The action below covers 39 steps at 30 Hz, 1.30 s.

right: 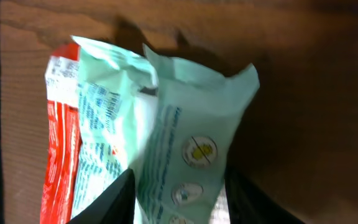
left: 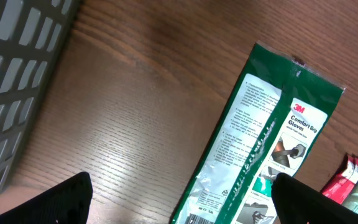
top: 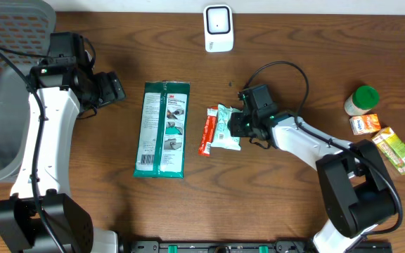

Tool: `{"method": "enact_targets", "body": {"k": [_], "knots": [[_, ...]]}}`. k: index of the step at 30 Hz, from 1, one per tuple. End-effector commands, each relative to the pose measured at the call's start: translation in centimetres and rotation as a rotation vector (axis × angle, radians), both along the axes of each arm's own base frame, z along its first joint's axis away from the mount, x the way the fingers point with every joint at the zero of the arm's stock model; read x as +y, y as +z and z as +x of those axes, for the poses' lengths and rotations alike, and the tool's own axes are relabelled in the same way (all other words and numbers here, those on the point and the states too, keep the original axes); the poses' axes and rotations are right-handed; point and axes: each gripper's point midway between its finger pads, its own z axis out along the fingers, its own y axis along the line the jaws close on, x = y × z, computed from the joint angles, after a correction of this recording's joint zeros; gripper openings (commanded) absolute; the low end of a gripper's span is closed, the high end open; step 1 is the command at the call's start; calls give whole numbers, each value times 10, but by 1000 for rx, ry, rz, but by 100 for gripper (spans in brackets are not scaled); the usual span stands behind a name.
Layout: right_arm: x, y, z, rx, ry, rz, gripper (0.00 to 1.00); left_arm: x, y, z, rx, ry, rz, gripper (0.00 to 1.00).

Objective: Scan the item barcode
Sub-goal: 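Lower the right gripper and pinch the wipes pouch's top edge, then lift the wipes pouch and carry it up to the scanner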

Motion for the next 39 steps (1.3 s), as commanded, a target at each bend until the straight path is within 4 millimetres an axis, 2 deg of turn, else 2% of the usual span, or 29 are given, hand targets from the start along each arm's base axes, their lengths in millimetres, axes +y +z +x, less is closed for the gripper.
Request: {"method": "enact_targets", "body": {"k": [1,5,7,8,12,17,21,28,32,39], "knots": [[-4,-11,-16,84,-47,5,39,2,-1,-1,7,-1,3,93],[0,-10,-16,75,-36,8,29,2,-1,-1,7,-1,3,93],[0,-8,-12,60,-39,15,4,2,-1,-1,7,-1,3,92],[-1,-7,-9,54,-42,18,1,2,-1,-1,7,-1,3,93],[-8,13,1,-15,-9,21,1,2,-1,-1,7,-1,3,92],[-21,62,9,-168,99,-5,1,2,-1,-1,7,-1,3,93],[-21,94,1,-255,210,-15,1,2,-1,-1,7,-1,3,92],[-10,145,-20,-355,315,69,1,2,-1,-1,7,-1,3,92],[-10,158,-27,-380,333,83,1,2,-1,-1,7,-1,3,92],[-11,158,-30,-371,335,84,1,2,-1,-1,7,-1,3,92]]}}
